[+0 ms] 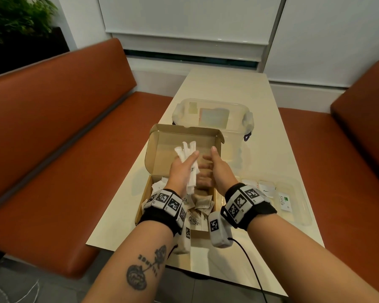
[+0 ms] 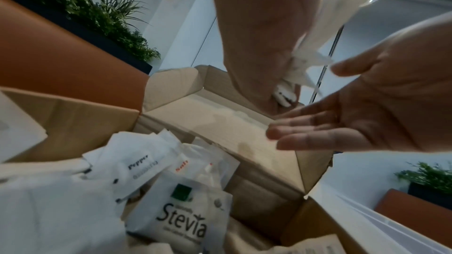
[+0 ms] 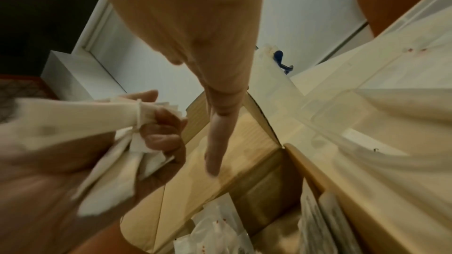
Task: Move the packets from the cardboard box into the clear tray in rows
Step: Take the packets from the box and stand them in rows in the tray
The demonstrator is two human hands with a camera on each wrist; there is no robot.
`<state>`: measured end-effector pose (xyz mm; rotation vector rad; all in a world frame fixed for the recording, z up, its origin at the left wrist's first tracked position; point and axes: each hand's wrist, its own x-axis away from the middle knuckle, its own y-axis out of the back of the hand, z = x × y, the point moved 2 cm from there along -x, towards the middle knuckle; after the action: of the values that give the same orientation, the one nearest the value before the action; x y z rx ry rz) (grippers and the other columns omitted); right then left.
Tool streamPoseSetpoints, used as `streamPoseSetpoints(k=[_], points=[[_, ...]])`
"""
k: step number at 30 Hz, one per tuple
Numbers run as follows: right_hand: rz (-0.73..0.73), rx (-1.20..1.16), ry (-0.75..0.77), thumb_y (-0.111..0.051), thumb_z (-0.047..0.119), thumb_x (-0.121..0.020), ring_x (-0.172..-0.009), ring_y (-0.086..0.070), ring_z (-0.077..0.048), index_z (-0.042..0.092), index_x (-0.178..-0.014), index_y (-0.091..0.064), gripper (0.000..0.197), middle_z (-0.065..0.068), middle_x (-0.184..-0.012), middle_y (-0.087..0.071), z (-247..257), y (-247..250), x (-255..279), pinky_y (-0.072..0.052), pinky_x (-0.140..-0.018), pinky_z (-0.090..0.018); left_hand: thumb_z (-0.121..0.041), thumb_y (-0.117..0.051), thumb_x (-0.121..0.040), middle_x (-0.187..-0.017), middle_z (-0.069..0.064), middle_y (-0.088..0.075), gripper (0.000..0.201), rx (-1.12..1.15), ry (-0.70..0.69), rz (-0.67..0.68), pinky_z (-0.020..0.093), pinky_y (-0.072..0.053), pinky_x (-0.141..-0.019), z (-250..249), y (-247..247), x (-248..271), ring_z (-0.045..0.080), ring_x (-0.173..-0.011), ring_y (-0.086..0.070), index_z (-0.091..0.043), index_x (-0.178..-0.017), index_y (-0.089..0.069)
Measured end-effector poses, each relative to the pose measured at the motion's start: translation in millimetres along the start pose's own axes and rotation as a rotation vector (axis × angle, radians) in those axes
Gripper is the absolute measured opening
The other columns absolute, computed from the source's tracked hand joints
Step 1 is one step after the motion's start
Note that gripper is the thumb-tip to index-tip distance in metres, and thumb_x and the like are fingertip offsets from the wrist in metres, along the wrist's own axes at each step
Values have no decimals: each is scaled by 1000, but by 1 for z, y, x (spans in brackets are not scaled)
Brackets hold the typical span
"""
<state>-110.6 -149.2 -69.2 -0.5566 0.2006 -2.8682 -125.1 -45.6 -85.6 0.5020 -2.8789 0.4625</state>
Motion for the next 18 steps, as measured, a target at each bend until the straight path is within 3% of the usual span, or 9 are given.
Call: streamPoseSetpoints(k=[3, 6, 8, 10, 12, 15, 18], points=[[130, -2, -189, -26, 60, -95, -73, -65, -31, 6, -121, -44, 64, -16, -92, -60, -5, -3, 6, -58, -56, -40, -26, -66, -89, -75, 0, -62, 22, 19, -99, -56, 27, -52, -61, -3, -4, -1, 17, -67, -61, -12, -104, -61], [200, -68, -261, -23, 62, -95, -82, -68, -32, 6, -119, -48, 66, -21, -102, -64, -7, -7, 8, -58, -65, -47, -22, -66, -88, -83, 2, -64, 16, 37, -131, -68, 35, -55, -71, -4, -9, 0, 20, -77, -63, -23, -103, -59], [205, -103, -265, -21, 63, -94, -73, -66, -27, 7, -116, -53, 68, -16, -92, -66, -6, -10, 6, -55, -65, -38, -18, -66, -87, -84, 6, -64, 16, 60, -105, -48, 40, -56, -72, -3, -11, 2, 25, -78, -65, -21, -100, -58], [211, -106, -249, -18, 64, -94, -47, -55, -21, 6, -106, -55, 70, -13, -66, -58, -3, -12, 6, -44, -47, -22, -17, -69, -82, -81, 10, -64, 20, 71, -67, -42, 36, -55, -63, -2, -11, 3, 26, -73, -66, -13, -98, -59], [209, -85, -212, -17, 64, -94, -34, -43, -18, 4, -100, -55, 72, -13, -57, -47, -2, -11, 5, -32, -35, -14, -24, -73, -73, -85, 14, -65, 39, 72, -30, -23, 33, -52, -55, -1, -11, 6, 26, -69, -66, -5, -104, -60], [187, -22, -180, -17, 66, -93, -33, -42, -16, 4, -83, -55, 74, -11, -56, -45, -3, -8, 2, -31, -32, -14, -28, -77, -75, -93, 14, -70, 43, 71, -19, 17, 32, -52, -56, -3, -12, 7, 24, -74, -69, -5, -109, -62], [138, 8, -150, -17, 64, -94, -47, -53, -21, 8, -85, -60, 72, -9, -60, -55, -4, -8, -1, -43, -48, -25, -28, -77, -77, -85, 8, -72, 31, 36, 1, 17, 32, -53, -66, -4, -12, 6, 23, -77, -70, -10, -99, -66]])
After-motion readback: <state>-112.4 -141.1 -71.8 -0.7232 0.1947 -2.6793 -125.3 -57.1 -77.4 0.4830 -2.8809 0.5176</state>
